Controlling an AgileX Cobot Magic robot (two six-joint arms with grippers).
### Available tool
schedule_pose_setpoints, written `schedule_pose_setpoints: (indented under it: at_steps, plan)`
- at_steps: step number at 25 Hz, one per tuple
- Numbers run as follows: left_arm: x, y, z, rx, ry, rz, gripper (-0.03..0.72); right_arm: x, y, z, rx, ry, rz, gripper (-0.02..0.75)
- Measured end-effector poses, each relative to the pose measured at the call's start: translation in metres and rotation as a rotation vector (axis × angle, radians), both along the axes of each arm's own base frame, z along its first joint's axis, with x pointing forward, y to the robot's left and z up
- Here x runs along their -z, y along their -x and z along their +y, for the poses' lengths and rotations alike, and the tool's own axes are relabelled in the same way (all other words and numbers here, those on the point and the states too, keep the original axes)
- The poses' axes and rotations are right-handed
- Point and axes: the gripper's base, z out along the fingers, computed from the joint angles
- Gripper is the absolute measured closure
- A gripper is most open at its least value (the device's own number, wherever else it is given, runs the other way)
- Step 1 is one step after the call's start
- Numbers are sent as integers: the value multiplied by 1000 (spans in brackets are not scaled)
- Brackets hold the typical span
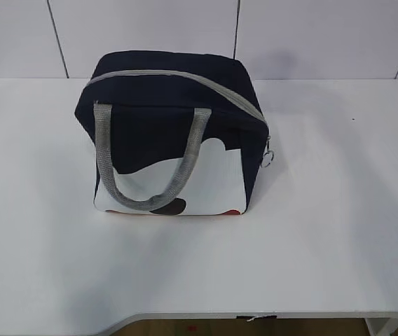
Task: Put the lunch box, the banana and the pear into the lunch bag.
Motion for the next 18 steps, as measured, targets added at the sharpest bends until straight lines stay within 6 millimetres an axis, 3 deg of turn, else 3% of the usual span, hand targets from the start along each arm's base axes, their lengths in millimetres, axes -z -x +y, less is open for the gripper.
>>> schedule_pose_setpoints:
  at_steps: [7,18]
  plan:
    - [-8,36,24,-49,41,-50,202,-23,36,-2,48,54,-32,182]
    - [4,79,51,-90,83,-81,225,-48,82,3,43,55,-87,215]
